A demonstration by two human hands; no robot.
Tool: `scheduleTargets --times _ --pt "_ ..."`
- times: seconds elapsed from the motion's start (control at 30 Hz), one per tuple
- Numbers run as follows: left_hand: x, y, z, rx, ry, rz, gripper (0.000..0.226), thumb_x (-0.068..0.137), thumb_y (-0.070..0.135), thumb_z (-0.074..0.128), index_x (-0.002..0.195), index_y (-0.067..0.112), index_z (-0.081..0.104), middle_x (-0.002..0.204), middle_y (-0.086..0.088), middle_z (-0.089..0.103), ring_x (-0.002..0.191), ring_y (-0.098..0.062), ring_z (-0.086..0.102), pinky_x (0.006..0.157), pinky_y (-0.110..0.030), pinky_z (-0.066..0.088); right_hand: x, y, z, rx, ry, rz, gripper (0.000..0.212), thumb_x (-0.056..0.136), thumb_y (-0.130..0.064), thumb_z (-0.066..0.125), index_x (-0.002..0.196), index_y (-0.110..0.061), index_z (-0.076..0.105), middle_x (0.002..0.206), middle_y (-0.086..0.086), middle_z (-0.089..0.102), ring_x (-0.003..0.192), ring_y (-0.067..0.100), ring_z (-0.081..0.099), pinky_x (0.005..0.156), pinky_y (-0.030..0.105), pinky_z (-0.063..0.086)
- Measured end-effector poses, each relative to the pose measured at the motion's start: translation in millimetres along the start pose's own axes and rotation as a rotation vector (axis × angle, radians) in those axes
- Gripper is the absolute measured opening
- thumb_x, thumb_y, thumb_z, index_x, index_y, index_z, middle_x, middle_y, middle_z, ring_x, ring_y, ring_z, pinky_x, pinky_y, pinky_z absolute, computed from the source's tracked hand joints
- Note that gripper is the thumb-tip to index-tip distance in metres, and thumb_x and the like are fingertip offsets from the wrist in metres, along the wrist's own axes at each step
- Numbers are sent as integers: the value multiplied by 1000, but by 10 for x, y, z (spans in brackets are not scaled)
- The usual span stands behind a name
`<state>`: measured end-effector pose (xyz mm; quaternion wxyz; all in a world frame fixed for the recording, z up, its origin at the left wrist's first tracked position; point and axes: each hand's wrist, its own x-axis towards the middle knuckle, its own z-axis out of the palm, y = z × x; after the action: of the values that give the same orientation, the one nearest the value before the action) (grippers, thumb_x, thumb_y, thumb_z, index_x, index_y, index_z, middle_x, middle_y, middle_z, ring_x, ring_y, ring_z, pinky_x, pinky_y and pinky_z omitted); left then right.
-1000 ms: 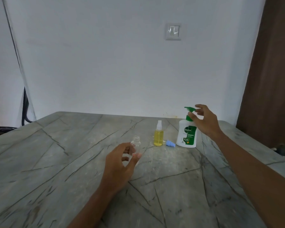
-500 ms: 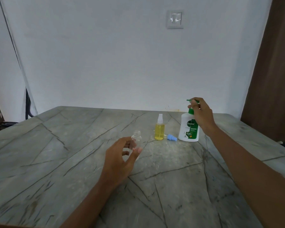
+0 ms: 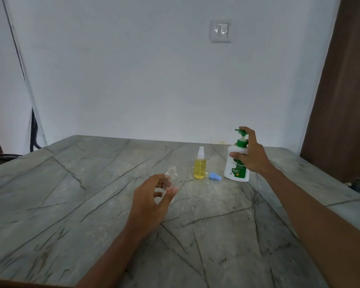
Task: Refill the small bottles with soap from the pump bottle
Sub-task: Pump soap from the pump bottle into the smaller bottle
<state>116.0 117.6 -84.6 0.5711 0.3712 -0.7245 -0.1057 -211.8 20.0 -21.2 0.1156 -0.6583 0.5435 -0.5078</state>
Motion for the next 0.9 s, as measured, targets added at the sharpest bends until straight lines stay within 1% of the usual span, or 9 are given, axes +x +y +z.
scheduleTargets --times 0.07,0.13,0.23,0.33,0.43,0.53,0.63,0.8,0.9 --pt "2 6 -3 -5 6 -1 39 82 48 60 103 15 65 97 12 66 93 -2 63 73 -18 56 -22 -48 -68 -18 18 -10 83 77 -4 79 138 -33 31 109 8 60 94 28 65 67 20 50" --pt "10 16 -8 -12 13 6 35 82 46 61 102 17 64 96 14 65 92 -2 63 72 -17 55 -72 -156 -163 -14 60 -42 82 76 -6 80 137 -35 32 108 8 63 92 20 65 70 22 53" --pt "13 39 -7 -13 7 34 34 84 43 61 106 17 64 95 12 66 91 -3 63 72 -14 54 -231 -416 -319 -7 82 -126 83 76 -10 82 136 -38 32 106 3 66 90 5 66 68 10 50" --pt "9 61 -12 -5 3 46 29 87 31 66 111 15 64 95 7 68 89 -4 63 73 -12 51 -560 -725 -409 14 -39 -179 83 78 -14 81 137 -39 28 106 -1 69 92 9 68 73 17 55" --pt "-28 114 -20 -40 -10 31 29 88 21 69 114 13 64 96 7 68 89 -5 65 75 -19 55 -914 -955 -409 -16 -177 -210 80 80 -17 80 137 -42 29 104 -4 71 91 14 70 77 28 57" --pt "-86 206 -18 -86 -49 35 28 86 20 71 111 14 63 93 10 67 85 -3 66 74 -18 55 -1169 -1074 -392 -49 -223 -228 80 78 -21 82 137 -43 34 105 -7 72 89 11 71 75 27 56" --pt "-132 255 -25 -70 -85 64 30 84 24 72 110 14 62 96 6 68 86 -3 66 72 -17 55 -1310 -1122 -345 -105 -256 -241 81 76 -24 83 138 -45 36 103 -7 73 83 8 72 72 25 59" --pt "-129 231 -22 -68 -102 57 33 83 23 74 111 10 64 99 5 69 87 -7 68 75 -30 59 -1347 -1158 -245 -96 -318 -282 83 78 -20 82 142 -42 33 97 -14 73 77 2 70 64 11 52" --pt "-124 225 -10 -44 -102 81 37 83 25 74 116 9 64 99 5 70 87 -5 67 76 -33 59 -1335 -1188 -189 -85 -362 -321 81 78 -20 82 140 -41 33 96 -14 71 79 7 71 66 17 56"
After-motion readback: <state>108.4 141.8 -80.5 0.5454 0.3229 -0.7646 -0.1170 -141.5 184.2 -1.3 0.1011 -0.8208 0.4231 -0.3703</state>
